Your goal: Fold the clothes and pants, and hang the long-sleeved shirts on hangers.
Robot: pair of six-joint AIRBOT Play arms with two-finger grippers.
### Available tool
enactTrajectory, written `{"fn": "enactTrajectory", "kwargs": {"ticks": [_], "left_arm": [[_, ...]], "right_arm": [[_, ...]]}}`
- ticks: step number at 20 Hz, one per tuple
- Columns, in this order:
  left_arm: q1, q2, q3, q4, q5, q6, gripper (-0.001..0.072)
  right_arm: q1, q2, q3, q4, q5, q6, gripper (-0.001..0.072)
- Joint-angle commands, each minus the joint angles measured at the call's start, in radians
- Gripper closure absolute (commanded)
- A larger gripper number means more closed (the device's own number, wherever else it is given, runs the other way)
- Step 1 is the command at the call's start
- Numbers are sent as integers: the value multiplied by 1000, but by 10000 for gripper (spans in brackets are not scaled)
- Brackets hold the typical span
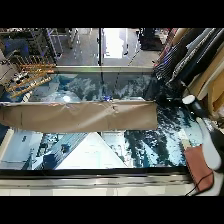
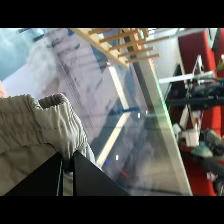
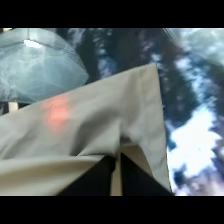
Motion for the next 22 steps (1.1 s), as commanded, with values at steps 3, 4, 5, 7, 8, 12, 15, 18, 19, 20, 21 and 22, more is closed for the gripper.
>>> {"fn": "enactTrajectory", "kwargs": {"ticks": [3, 4, 5, 7, 8, 12, 15, 18, 19, 20, 21, 22], "left_arm": [[-100, -72, 2, -33, 228, 37, 7], [-77, -54, 2, -33, 155, 67, 0], [-48, -34, 2, -21, 59, 120, 2], [16, 3, 2, 128, -156, 162, 17], [47, 13, 2, 246, -257, 114, 17], [104, 8, -11, 563, -474, -92, 17], [84, -6, -31, 554, -421, -101, 17], [45, -47, -31, 547, -351, -149, 16], [34, -65, -31, 547, -328, -158, 17], [24, -81, -31, 547, -309, -160, 17], [16, -95, -31, 547, -288, -167, 17], [8, -108, -31, 546, -257, -186, 16]], "right_arm": [[6, -183, 228, -38, 121, 3, 170], [-13, -174, 228, -66, 223, 3, 170], [-37, -169, 224, -79, 344, 3, 171], [-80, -142, 165, -79, 537, -7, 193], [-96, -111, 101, -72, 579, -23, 193], [-126, 84, -267, 5, 590, -75, 185], [-125, 135, -433, 60, 498, -54, 137], [-111, 109, -465, 179, 311, -39, 139], [-97, 101, -465, 215, 252, -39, 139], [-78, 93, -465, 248, 192, -39, 139], [-54, 83, -465, 283, 138, -40, 139], [-28, 70, -465, 309, 86, -40, 139]]}}
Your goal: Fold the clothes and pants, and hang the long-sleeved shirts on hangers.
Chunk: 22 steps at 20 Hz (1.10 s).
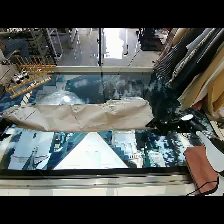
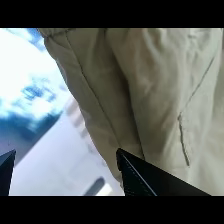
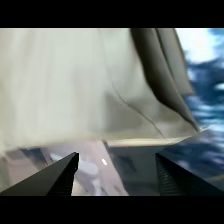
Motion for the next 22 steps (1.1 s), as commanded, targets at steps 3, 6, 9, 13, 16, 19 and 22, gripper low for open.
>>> {"fn": "enactTrajectory", "kwargs": {"ticks": [3, 6, 9, 13, 16, 19, 22], "left_arm": [[-35, -63, -1, -85, 176, -76, 185], [-50, -79, 0, -246, 251, -75, 548], [-73, -85, 1, -336, 260, -46, 696], [-50, -64, 73, -483, 72, 149, 698], [8, -8, 140, -354, -119, 173, 699], [62, 48, 140, 55, -301, 161, 699], [69, 64, 106, 454, -422, 163, 699]], "right_arm": [[117, -58, -22, 150, -326, 0, 152], [162, -60, 0, 183, -450, -1, 502], [174, -59, 92, 182, -428, -11, 696], [160, -35, 275, 50, -245, -11, 694], [142, 16, 364, -206, 53, -10, 695], [137, 38, 319, -409, 356, -3, 695], [138, 91, 134, -431, 460, -16, 695]]}}
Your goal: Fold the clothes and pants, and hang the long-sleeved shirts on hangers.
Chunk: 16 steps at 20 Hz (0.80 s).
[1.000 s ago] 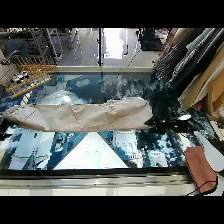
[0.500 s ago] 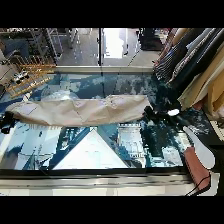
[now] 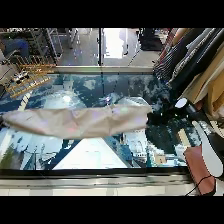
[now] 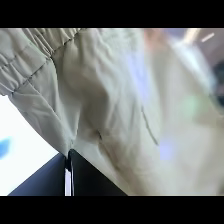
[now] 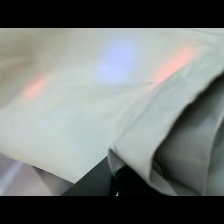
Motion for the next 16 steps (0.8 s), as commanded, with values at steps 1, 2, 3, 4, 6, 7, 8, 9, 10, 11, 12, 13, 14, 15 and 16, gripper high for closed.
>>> {"fn": "enactTrajectory", "kwargs": {"ticks": [1, 2, 3, 4, 6, 7, 8, 9, 10, 11, 12, 13, 14, 15, 16], "left_arm": [[20, 26, -38, 464, -168, 24, 699], [20, 26, -58, 501, -171, 37, 698], [21, 26, -74, 527, -172, 46, 697], [21, 25, -80, 550, -169, 45, 695], [22, 27, -79, 603, -167, 45, 564], [22, 28, -73, 629, -173, 44, 327], [22, 30, -60, 636, -190, 42, 94], [22, 36, -44, 635, -200, 29, 66], [21, 43, -20, 628, -201, 11, 72], [19, 51, 7, 607, -204, -4, 74], [17, 60, 36, 571, -208, -14, 110], [13, 73, 63, 513, -207, -16, 213], [10, 87, 81, 439, -205, -14, 238], [7, 102, 93, 354, -199, 8, 239], [3, 117, 93, 259, -185, 47, 332]], "right_arm": [[-1, 78, -185, -105, 200, -11, 694], [0, 120, -265, -94, 210, -15, 692], [3, 160, -333, -74, 231, -40, 691], [7, 203, -396, -63, 254, -48, 618], [5, 280, -463, -88, 241, -60, 265], [-7, 307, -459, -129, 205, -60, 253], [-39, 332, -445, -161, 129, -50, 224], [-89, 342, -429, -161, 35, -30, 175], [-143, 335, -419, -130, -40, -25, 175], [-200, 313, -418, -74, -90, -37, 179], [-239, 280, -418, -8, -95, -93, 194], [-267, 241, -418, 60, -95, -161, 195], [-280, 205, -418, 110, -104, -217, 195], [-283, 171, -418, 151, -119, -272, 198], [-282, 144, -418, 176, -129, -316, 215]]}}
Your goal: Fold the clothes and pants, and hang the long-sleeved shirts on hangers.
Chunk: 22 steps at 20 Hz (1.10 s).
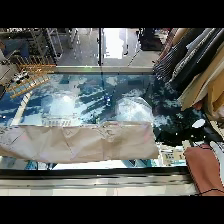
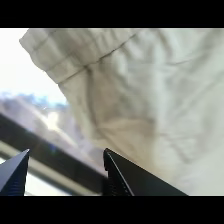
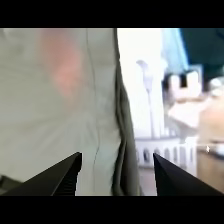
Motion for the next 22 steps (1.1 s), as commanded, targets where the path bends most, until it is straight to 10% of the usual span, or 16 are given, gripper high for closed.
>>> {"fn": "enactTrajectory", "kwargs": {"ticks": [1, 6, 9, 10, 16, 22], "left_arm": [[-8, 44, 36, -306, 11, 100, 621], [-53, 49, 23, -732, -106, 248, 696], [-198, 50, 20, -752, -212, 296, 697], [-268, 50, 18, -750, -224, 302, 697], [-748, 48, -137, -750, -57, 302, 697], [-1170, -55, -280, -750, 250, 312, 696]], "right_arm": [[-44, -98, -2, 168, -66, -188, 215], [42, -211, 0, 234, -76, -265, 226], [136, -249, 42, 208, -110, -259, 666], [136, -238, 69, 153, -126, -206, 693], [-5, 63, 307, -630, -92, 176, 699], [126, 202, 472, -430, 135, 244, 698]]}}
